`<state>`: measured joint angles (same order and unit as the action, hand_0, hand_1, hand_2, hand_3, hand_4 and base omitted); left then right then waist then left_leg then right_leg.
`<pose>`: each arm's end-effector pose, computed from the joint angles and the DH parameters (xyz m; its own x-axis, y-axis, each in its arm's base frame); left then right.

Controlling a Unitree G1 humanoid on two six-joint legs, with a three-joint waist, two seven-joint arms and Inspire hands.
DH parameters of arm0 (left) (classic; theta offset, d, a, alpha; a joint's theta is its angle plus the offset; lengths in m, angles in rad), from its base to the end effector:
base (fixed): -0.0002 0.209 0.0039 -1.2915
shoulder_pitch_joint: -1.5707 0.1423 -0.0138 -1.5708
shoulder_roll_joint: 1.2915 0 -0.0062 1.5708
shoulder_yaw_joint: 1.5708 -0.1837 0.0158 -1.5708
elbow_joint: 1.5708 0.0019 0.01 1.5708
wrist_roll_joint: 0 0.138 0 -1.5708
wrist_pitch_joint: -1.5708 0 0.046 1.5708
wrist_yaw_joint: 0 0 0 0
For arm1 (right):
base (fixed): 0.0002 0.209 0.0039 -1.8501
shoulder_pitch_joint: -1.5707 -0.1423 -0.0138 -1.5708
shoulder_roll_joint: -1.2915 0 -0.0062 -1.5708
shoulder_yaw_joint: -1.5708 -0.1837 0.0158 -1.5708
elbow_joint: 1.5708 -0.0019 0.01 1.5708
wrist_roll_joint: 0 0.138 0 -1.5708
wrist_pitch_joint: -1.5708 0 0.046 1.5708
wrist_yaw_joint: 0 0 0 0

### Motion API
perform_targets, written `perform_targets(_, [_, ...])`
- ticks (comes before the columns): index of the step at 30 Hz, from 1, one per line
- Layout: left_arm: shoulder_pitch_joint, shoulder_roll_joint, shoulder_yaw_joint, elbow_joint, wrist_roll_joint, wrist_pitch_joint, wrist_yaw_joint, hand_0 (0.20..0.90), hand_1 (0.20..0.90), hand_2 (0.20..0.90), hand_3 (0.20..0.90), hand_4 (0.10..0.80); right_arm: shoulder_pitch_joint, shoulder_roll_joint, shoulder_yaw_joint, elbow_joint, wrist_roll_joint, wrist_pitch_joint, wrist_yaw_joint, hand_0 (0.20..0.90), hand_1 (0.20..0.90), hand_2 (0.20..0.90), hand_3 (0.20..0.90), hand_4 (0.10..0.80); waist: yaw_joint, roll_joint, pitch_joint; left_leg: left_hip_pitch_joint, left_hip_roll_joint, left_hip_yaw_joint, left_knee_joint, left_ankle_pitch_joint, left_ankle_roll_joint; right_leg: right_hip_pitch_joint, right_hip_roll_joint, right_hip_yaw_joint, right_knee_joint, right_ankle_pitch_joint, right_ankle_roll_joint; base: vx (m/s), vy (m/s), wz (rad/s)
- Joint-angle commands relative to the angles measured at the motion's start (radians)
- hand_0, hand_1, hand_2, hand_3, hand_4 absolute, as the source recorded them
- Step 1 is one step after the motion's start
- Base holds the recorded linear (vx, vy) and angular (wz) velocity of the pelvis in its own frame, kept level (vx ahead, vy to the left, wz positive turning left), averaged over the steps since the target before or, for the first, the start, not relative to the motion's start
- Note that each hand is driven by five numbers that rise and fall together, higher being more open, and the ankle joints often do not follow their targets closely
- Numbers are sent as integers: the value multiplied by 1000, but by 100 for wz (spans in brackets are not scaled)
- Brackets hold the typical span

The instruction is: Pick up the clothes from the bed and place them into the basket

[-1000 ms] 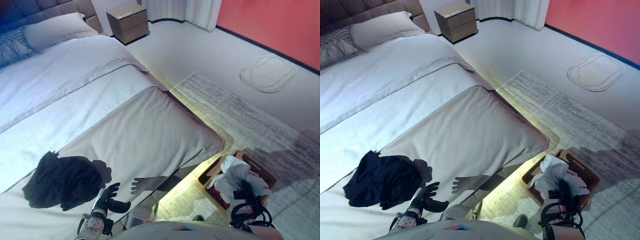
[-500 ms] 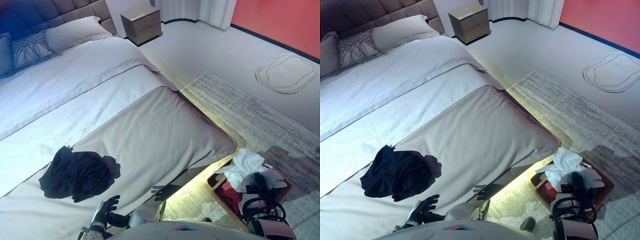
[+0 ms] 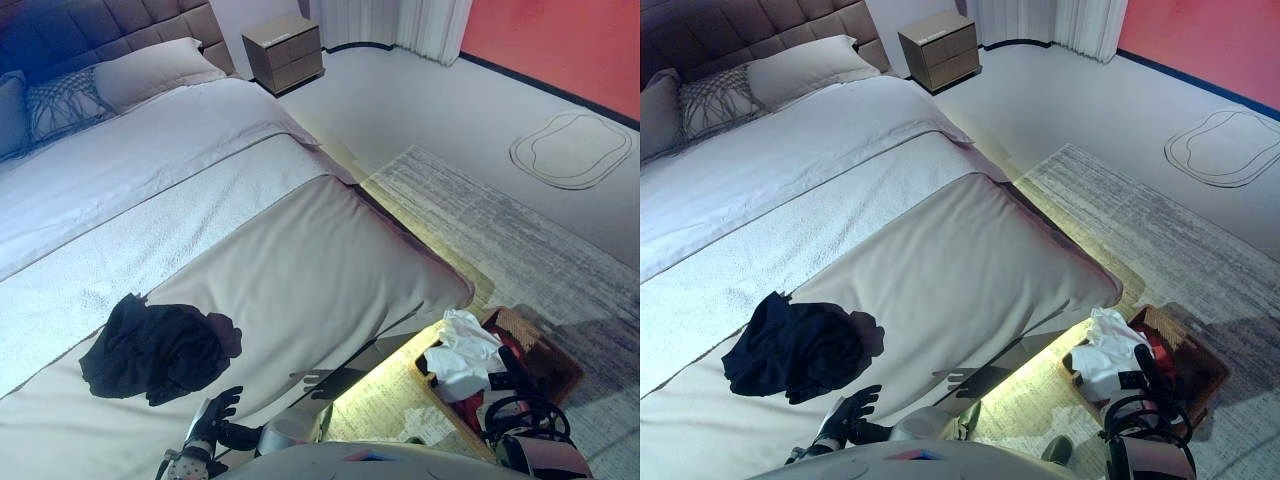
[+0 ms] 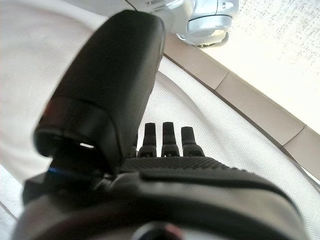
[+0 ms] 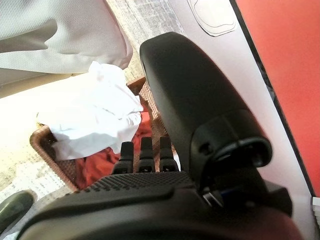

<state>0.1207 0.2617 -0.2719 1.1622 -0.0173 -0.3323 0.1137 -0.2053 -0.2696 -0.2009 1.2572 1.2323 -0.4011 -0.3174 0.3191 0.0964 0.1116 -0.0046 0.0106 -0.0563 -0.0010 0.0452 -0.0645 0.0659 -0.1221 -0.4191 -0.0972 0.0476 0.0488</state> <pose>0.0494 0.2169 -0.1136 0.5830 0.1480 -0.7989 0.1837 0.9338 0.3071 0.1406 -0.2666 -0.0788 0.1953 -0.6786 -0.7081 0.9757 0.0614 0.2103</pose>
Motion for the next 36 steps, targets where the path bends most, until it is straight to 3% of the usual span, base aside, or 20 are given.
perform_targets(1, [-38,36,-19,39,1,-57,20,900,900,900,900,800,-33,-44,16,-24,-45,-46,17,900,900,900,900,800,22,-32,-10,-123,-9,-17,-42,78,-41,112,8,-53,31,-87,13,0,0,0])
perform_targets(15, [-34,30,28,36,-23,-42,25,900,900,900,900,800,-33,1,137,-95,-236,-15,59,900,900,900,900,800,56,-57,-24,-123,0,-40,-17,68,-45,130,24,-74,48,-111,-10,-41,4,5])
perform_targets(19, [-22,35,62,37,-15,-42,20,900,900,900,900,800,-46,9,200,-136,-311,15,41,900,900,900,900,800,88,-60,-30,-144,26,-41,-32,98,-62,147,42,-99,53,-126,-20,-16,26,22])
perform_targets(21, [-21,36,71,40,11,-40,15,900,900,900,900,800,-44,4,208,-146,-334,21,40,900,900,900,900,800,84,-60,-34,-160,56,22,-23,112,-72,155,45,-134,55,-129,-19,4,70,63])
perform_targets(22, [-31,39,59,39,28,-28,4,900,900,900,900,800,-32,-4,195,-153,-357,30,41,900,900,900,900,800,54,-66,-39,-163,105,153,-16,122,-97,177,49,-171,37,-134,-9,-29,174,94])
perform_targets(23, [-50,42,37,25,41,-8,-7,900,900,900,900,800,-23,-21,173,-155,-381,48,51,900,900,900,900,800,9,-69,-42,-153,167,351,1,139,-107,186,41,-256,24,-105,9,-79,255,132])
perform_targets(24, [-71,41,18,20,42,7,-10,900,900,900,900,800,-15,-38,161,-145,-415,62,74,900,900,900,900,800,-24,-77,-41,-139,209,471,41,145,-107,187,30,-308,27,-85,14,-145,292,169])
perform_targets(25, [-87,39,7,15,41,17,-9,900,900,900,900,800,-10,-52,157,-133,-445,68,88,900,900,900,900,800,-42,-83,-37,-129,226,519,60,134,-101,186,19,-327,36,-78,17,-102,254,216])
perform_targets(27, [-109,32,1,8,32,33,-1,900,900,900,900,800,-12,-77,171,-114,-534,90,118,900,900,900,900,800,-56,-92,-34,-122,196,529,64,71,-58,178,-20,-322,96,-92,30,-10,253,193])
perform_targets(31, [-117,42,-8,-28,50,40,7,900,900,900,900,800,-31,-101,205,-113,-721,158,164,900,900,900,900,800,-44,-94,-55,-75,125,524,5,40,1,192,-69,-294,177,-119,48,82,250,70])
perform_targets(33, [-130,58,-17,-53,37,63,2,900,900,900,900,800,-45,-105,253,-129,-831,194,153,900,900,900,900,800,-33,-104,-69,-51,56,493,-20,12,44,184,-132,-269,275,-62,83,119,310,56])
perform_targets(34, [-138,64,-17,-64,42,72,-3,900,900,900,900,800,-53,-106,278,-138,-891,216,156,900,900,900,900,800,-34,-109,-72,-38,24,471,-29,-2,63,162,-183,-257,345,-12,112,141,327,93])
perform_targets(35, [-148,70,-27,-71,52,75,-7,900,900,900,900,800,-57,-109,305,-148,-932,221,139,900,900,900,900,800,-39,-109,-73,-20,2,442,-40,-17,80,132,-230,-223,437,30,131,130,274,86])
perform_targets(36, [-153,74,-35,-76,62,75,-9,900,900,900,900,800,-60,-110,320,-156,-960,231,137,900,900,900,900,800,-46,-109,-71,-5,-12,422,-48,-27,94,102,-253,-190,498,47,143,122,209,85])
